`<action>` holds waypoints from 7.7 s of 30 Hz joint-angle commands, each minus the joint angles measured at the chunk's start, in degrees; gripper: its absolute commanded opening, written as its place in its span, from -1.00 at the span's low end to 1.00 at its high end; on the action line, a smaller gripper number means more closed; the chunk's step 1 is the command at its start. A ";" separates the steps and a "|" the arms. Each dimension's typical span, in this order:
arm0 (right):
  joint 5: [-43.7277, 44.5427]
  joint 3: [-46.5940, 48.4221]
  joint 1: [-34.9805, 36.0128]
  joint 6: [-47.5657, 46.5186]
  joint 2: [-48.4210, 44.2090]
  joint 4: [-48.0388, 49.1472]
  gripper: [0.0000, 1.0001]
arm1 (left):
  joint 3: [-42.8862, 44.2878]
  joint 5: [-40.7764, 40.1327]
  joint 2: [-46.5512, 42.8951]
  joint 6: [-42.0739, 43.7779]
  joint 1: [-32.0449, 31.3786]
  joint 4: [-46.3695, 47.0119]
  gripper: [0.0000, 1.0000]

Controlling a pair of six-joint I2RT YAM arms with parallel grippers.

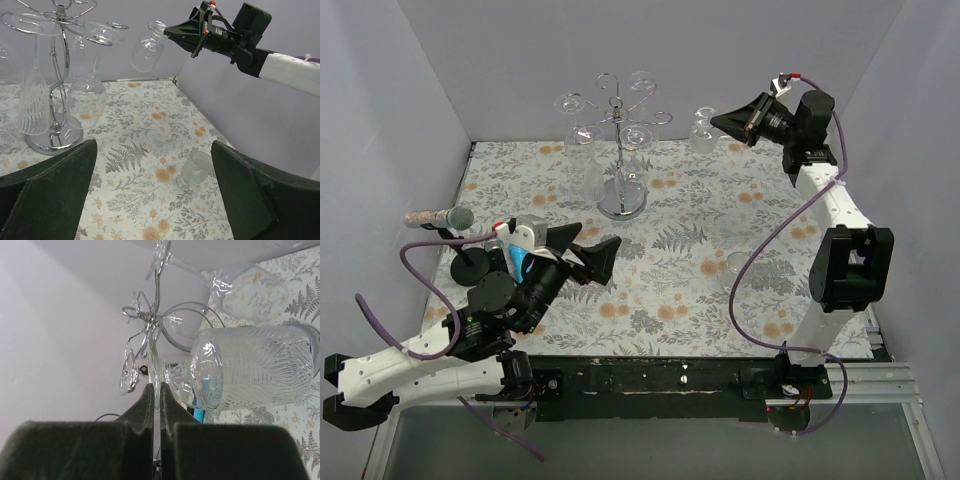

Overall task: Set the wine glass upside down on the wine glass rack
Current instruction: Turn the wine glass upside down at the wine rack.

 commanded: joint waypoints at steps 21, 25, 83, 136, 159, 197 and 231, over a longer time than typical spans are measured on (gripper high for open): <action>9.47 19.25 5.38 13.58 10.68 4.29 -0.97 | 1.78 -9.13 1.33 -5.50 0.28 -4.06 0.96; 10.53 21.19 6.96 11.30 10.76 -2.12 -0.97 | 1.08 -9.57 0.63 -5.24 0.28 -3.36 0.96; 10.00 23.66 13.91 17.01 14.10 -0.03 -0.97 | 0.90 -9.31 2.82 -7.96 0.28 -3.44 0.96; 15.27 22.60 16.28 5.67 7.87 -16.99 -0.97 | -0.42 -8.52 1.68 -8.31 0.19 -2.21 0.96; 14.40 18.56 12.94 6.64 4.17 -15.94 -0.97 | -2.18 -8.78 0.71 -9.45 0.28 -2.82 0.96; 15.98 21.37 9.60 9.27 9.62 -8.56 -0.97 | -1.13 -8.61 2.56 -9.45 0.19 -3.35 0.96; 16.68 22.60 10.66 9.89 12.96 -5.30 -0.66 | -0.69 -8.78 3.35 -10.33 0.19 -4.23 0.96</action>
